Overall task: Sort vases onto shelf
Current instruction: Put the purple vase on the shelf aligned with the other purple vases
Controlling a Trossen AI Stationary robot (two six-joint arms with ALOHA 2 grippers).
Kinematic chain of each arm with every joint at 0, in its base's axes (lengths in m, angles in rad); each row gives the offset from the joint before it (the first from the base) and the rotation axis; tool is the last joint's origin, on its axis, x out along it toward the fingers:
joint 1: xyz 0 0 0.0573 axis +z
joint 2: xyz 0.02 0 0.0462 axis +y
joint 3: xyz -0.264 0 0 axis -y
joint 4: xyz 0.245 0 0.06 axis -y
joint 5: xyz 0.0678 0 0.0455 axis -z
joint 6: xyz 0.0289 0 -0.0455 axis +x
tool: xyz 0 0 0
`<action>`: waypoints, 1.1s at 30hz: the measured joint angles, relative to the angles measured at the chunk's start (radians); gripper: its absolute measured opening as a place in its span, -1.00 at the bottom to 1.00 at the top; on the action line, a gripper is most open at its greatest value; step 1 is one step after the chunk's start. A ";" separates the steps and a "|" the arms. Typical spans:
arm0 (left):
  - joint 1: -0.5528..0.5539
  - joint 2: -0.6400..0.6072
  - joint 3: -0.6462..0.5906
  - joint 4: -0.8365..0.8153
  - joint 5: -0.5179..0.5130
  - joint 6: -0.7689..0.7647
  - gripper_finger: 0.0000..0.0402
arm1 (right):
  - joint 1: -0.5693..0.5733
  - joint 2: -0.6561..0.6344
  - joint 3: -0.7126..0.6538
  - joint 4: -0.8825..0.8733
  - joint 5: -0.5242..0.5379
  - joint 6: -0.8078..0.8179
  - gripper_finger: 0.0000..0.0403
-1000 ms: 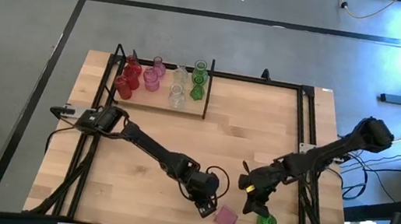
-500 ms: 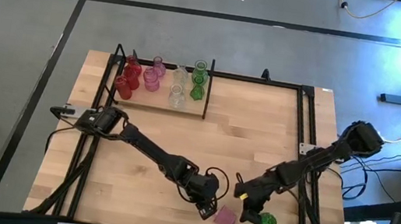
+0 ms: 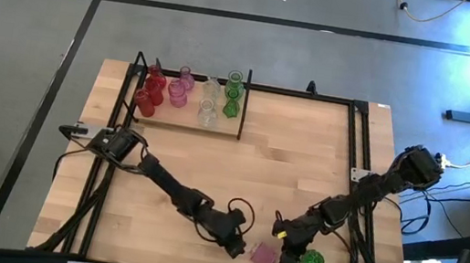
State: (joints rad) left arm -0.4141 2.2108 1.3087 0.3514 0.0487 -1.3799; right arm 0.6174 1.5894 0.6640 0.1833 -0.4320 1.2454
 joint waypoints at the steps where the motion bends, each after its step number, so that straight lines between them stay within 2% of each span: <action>1: -0.002 0.000 -0.023 0.052 -0.007 -0.018 -1.00 | -0.002 0.000 0.000 -0.001 0.004 0.005 -1.00; 10: 0.002 -0.002 -0.048 0.098 -0.033 -0.032 -1.00 | -0.002 0.067 0.000 0.027 -0.031 0.060 -1.00; 21: 0.007 -0.001 -0.049 0.087 -0.029 -0.027 -1.00 | -0.029 0.130 0.000 0.172 0.029 0.108 -1.00; 29: 0.010 0.000 -0.050 0.083 -0.018 -0.028 -1.00 | -0.060 0.134 0.000 0.199 0.012 0.090 -1.00; 33: 0.020 0.000 -0.051 0.082 0.009 -0.060 -1.00 | -0.063 0.134 0.000 0.210 0.037 0.086 -1.00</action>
State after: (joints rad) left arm -0.3939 2.2112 1.2575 0.4335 0.0574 -1.4402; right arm 0.5549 1.7233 0.6642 0.3928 -0.3952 1.3313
